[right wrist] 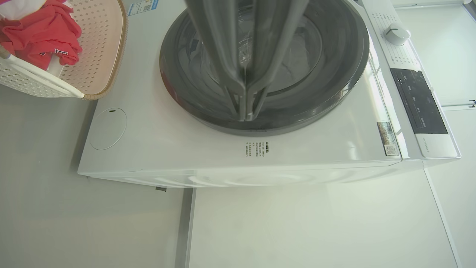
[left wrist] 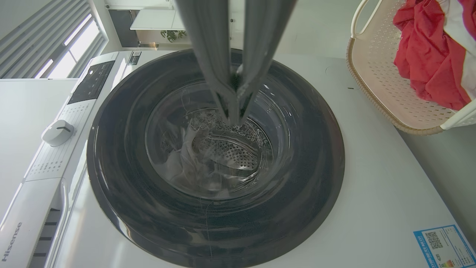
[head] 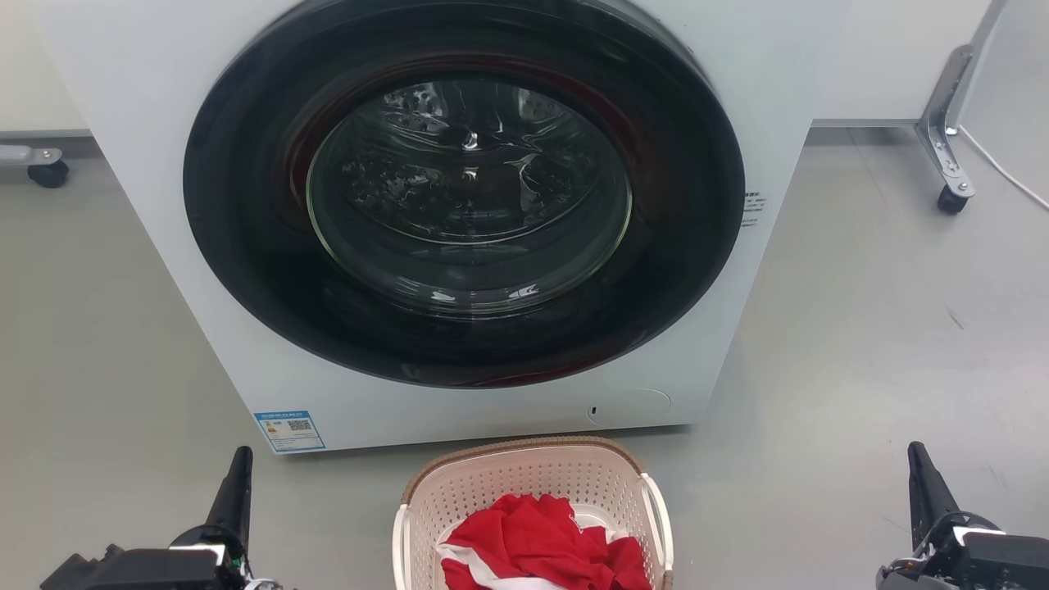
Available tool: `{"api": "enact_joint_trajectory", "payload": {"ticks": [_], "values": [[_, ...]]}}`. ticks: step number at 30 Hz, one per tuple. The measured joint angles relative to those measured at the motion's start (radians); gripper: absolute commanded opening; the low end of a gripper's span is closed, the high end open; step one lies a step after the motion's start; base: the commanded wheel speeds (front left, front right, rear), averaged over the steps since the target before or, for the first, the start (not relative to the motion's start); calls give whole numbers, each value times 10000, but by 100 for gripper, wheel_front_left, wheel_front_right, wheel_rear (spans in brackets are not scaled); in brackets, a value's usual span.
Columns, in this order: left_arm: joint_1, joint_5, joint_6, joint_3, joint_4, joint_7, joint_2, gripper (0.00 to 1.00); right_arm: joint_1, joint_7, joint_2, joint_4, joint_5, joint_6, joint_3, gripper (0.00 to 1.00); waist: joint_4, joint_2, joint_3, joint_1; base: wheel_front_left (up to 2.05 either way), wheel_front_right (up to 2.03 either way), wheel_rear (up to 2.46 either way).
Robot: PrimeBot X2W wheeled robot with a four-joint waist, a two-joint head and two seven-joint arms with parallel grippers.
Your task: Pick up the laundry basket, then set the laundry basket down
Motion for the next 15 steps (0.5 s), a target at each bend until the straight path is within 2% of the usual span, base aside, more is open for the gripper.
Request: {"api": "enact_joint_trajectory", "payload": {"ticks": [15], "values": [[0,0,0,0,2,0,0,0,0,0,2,0,10,0,0,0,0,0,0,0,0,0,0]]}}
